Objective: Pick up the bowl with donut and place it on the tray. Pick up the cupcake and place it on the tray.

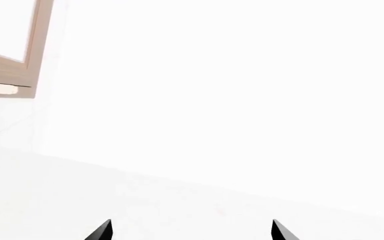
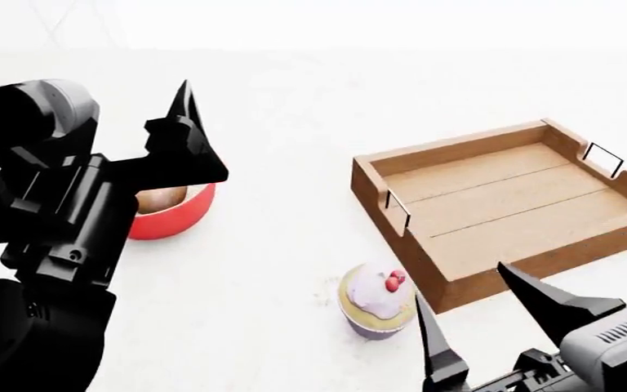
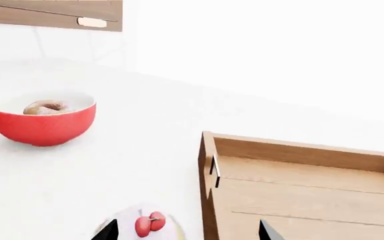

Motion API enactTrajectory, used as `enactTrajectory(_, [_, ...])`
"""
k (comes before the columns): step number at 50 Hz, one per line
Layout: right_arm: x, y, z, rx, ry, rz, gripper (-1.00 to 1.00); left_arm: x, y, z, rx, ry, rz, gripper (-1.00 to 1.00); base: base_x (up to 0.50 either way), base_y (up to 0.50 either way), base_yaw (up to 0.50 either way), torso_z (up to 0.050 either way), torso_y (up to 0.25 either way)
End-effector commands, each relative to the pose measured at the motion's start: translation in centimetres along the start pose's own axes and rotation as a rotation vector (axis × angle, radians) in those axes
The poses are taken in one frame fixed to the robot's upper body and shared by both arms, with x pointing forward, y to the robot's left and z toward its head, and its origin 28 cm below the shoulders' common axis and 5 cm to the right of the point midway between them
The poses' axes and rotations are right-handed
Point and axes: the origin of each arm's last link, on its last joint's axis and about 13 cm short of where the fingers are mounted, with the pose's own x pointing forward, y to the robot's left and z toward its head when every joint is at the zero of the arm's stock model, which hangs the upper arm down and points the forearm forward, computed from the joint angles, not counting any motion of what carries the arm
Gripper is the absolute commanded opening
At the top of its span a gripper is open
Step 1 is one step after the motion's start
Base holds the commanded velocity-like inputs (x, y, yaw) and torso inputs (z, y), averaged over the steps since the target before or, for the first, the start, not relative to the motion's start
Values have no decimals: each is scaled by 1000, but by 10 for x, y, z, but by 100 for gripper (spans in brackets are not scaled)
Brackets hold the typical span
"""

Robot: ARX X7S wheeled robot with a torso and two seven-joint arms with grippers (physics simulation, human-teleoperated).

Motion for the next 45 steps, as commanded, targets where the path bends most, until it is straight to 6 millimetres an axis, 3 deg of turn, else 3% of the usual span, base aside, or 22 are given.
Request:
enactTrajectory(1, [-32,-5,-12,46,103,-10,100,1,0,0,-3,3,-6,100,0,0,0,0,0])
enactTrajectory(23, [-27,-3,-34,53,303,85,100,4,0,-4,4,15,-9,100,0,0,0,0,0])
enactTrajectory(33, [-8,-3,-23,64,316,68,100,3,1,-7,-1,20,-5,100,0,0,0,0,0])
enactTrajectory(45, [0,9,-25,24,311,132,100,3,1,-6,0,17,-6,100,0,0,0,0,0])
